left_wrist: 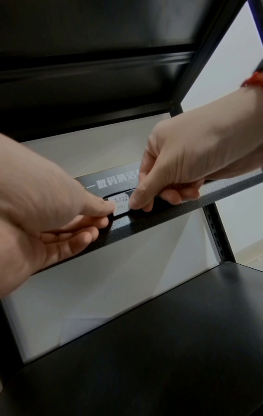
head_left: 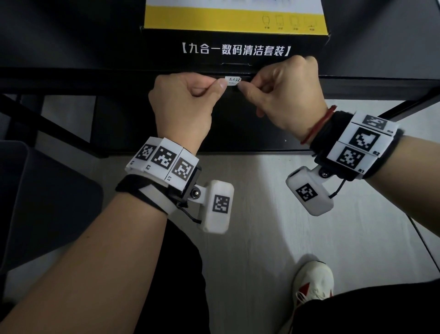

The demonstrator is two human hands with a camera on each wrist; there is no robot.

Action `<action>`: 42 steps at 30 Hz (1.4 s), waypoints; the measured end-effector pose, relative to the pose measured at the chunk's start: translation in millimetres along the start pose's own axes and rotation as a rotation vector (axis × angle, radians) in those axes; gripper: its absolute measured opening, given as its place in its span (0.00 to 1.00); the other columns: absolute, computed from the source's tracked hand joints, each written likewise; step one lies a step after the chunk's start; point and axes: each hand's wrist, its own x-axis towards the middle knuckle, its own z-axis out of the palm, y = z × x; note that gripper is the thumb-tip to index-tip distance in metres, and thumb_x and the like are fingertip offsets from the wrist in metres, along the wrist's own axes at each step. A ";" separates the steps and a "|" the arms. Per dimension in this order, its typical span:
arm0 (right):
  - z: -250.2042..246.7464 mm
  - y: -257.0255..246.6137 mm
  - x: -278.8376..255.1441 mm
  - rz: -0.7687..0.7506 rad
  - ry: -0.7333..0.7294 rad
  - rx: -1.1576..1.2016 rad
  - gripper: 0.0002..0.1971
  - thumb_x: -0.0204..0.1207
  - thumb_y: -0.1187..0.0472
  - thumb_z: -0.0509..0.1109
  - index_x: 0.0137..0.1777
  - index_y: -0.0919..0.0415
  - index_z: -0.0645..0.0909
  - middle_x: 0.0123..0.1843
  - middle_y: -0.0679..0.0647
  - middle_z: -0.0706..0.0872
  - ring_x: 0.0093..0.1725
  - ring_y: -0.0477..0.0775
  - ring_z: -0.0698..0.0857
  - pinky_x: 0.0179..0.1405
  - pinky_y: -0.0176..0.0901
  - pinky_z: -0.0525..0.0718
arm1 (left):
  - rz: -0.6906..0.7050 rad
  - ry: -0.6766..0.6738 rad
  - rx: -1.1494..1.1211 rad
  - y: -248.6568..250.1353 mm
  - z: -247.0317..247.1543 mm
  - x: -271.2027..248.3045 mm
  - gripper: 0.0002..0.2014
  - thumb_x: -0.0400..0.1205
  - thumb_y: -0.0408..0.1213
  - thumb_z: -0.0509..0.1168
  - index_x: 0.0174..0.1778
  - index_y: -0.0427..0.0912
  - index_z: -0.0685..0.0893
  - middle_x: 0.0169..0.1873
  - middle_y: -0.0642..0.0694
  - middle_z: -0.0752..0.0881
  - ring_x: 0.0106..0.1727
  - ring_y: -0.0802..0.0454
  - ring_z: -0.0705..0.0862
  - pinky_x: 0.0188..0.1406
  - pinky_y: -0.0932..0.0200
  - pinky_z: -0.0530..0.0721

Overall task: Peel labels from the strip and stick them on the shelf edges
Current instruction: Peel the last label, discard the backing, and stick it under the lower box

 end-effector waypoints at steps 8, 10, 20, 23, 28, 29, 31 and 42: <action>-0.1 0.4 0.2 0.003 -0.010 0.021 0.18 0.81 0.49 0.72 0.32 0.57 0.87 0.22 0.45 0.85 0.20 0.41 0.82 0.42 0.15 0.74 | 0.007 -0.002 0.004 1.6 -0.1 0.4 0.05 0.79 0.45 0.78 0.42 0.48 0.95 0.28 0.66 0.87 0.34 0.71 0.90 0.46 0.71 0.88; 0.6 0.2 0.1 0.003 -0.005 0.009 0.18 0.81 0.49 0.72 0.32 0.58 0.88 0.23 0.47 0.86 0.21 0.41 0.82 0.45 0.17 0.73 | 0.006 0.000 0.022 1.9 0.4 -0.1 0.05 0.80 0.45 0.77 0.43 0.48 0.95 0.28 0.67 0.86 0.34 0.73 0.89 0.45 0.74 0.86; 2.2 2.3 0.3 -0.020 -0.005 -0.003 0.18 0.81 0.51 0.72 0.32 0.58 0.88 0.22 0.48 0.86 0.22 0.45 0.83 0.42 0.18 0.75 | -0.004 -0.001 0.019 3.9 -0.2 -1.6 0.06 0.79 0.47 0.77 0.43 0.49 0.95 0.30 0.64 0.89 0.37 0.66 0.92 0.51 0.65 0.90; -1.7 3.8 -0.1 -0.044 -0.046 0.006 0.16 0.80 0.52 0.72 0.31 0.57 0.87 0.22 0.45 0.84 0.21 0.41 0.82 0.38 0.16 0.74 | -0.001 -0.006 0.031 4.5 -2.8 -0.8 0.06 0.80 0.47 0.77 0.44 0.50 0.95 0.30 0.65 0.89 0.36 0.69 0.90 0.50 0.69 0.88; -5.3 4.0 -0.2 -0.054 -0.058 0.010 0.18 0.81 0.50 0.72 0.33 0.59 0.88 0.23 0.48 0.86 0.22 0.45 0.83 0.39 0.15 0.72 | 0.004 0.010 0.034 5.9 -1.6 -1.5 0.06 0.80 0.47 0.77 0.44 0.49 0.95 0.30 0.64 0.89 0.36 0.68 0.91 0.50 0.69 0.88; -4.3 3.4 0.2 -0.053 -0.052 0.003 0.18 0.81 0.50 0.72 0.33 0.60 0.88 0.23 0.49 0.86 0.22 0.46 0.84 0.40 0.15 0.72 | 0.006 0.014 0.035 6.3 -0.6 -1.6 0.06 0.80 0.47 0.77 0.44 0.49 0.95 0.30 0.65 0.88 0.36 0.69 0.90 0.50 0.67 0.89; -3.0 2.8 2.1 -0.050 -0.041 -0.015 0.19 0.81 0.50 0.71 0.32 0.60 0.88 0.23 0.49 0.86 0.22 0.47 0.83 0.39 0.16 0.73 | 0.008 0.024 0.037 6.5 0.7 -1.1 0.06 0.79 0.47 0.77 0.44 0.49 0.95 0.29 0.65 0.87 0.35 0.69 0.90 0.52 0.64 0.90; -4.7 0.6 -1.1 -0.034 -0.054 0.035 0.20 0.81 0.47 0.72 0.32 0.58 0.88 0.22 0.47 0.85 0.25 0.50 0.86 0.39 0.14 0.71 | -0.015 0.026 0.008 5.8 -1.4 -0.5 0.07 0.79 0.48 0.77 0.44 0.48 0.95 0.30 0.62 0.90 0.34 0.69 0.90 0.45 0.71 0.87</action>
